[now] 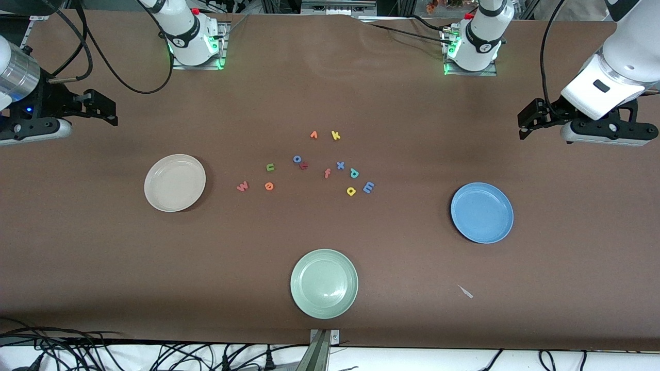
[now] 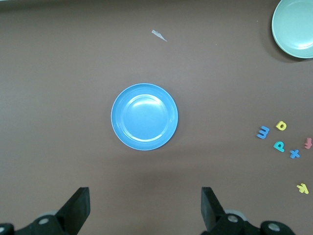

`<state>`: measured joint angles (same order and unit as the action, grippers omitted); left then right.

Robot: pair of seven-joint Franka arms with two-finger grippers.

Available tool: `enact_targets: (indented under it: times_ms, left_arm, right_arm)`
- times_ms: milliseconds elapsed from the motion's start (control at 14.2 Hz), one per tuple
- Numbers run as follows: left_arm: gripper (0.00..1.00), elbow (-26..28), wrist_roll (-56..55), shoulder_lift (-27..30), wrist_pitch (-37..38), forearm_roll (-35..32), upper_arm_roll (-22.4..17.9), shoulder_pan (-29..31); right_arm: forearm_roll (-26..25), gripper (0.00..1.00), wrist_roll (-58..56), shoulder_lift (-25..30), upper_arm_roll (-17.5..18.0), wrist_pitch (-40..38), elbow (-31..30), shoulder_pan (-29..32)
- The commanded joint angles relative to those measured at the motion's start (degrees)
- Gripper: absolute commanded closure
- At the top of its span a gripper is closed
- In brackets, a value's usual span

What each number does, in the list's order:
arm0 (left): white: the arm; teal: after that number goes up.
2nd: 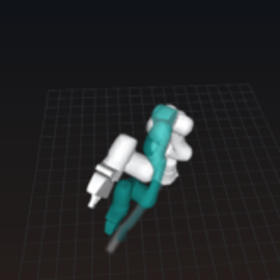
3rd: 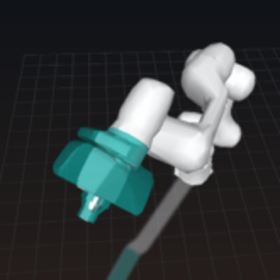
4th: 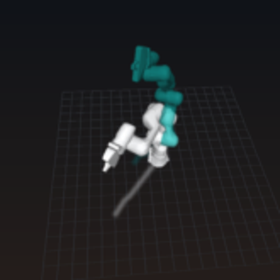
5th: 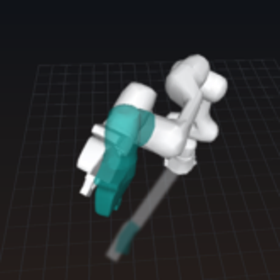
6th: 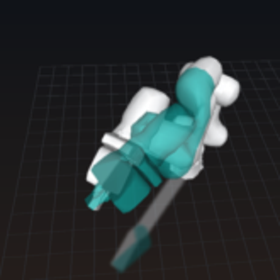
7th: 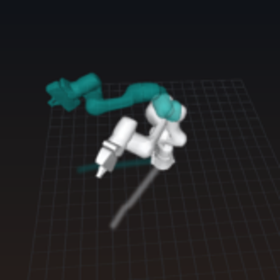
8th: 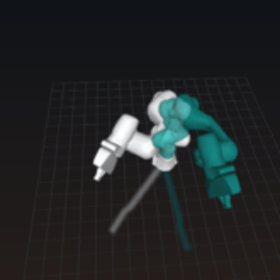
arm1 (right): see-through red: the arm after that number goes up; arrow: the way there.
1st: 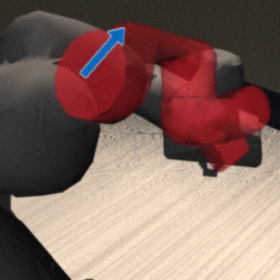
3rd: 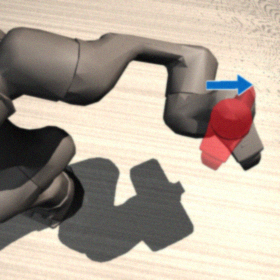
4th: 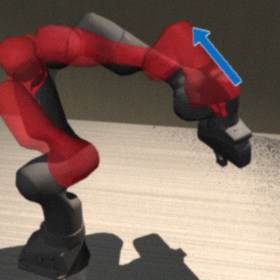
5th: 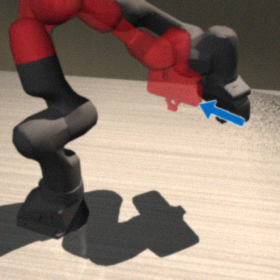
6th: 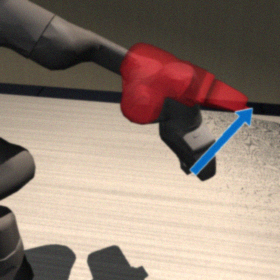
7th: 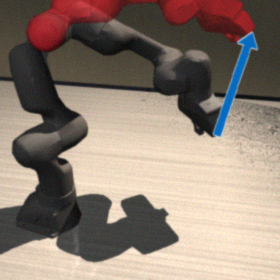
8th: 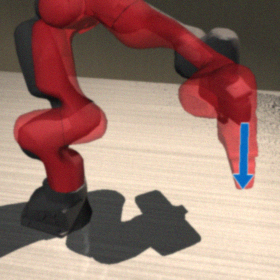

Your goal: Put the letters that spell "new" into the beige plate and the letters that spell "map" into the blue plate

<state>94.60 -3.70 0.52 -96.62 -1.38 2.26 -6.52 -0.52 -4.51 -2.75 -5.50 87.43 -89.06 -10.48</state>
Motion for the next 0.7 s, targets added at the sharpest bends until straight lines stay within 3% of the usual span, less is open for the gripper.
enact_targets:
  times_ms: [0,634]
  left_arm:
    - [0.0,-0.38,0.01,0.18,0.56,1.29,-0.06,0.01]
    - [0.0,-0.38,0.01,0.18,0.56,1.29,-0.06,0.01]
  right_arm:
    - [0.43,0.0,0.28,0.02,0.93,-1.38,1.0,0.99]
    - [0.52,0.0,0.29,-0.15,1.1,-1.29,1.61,0.9]
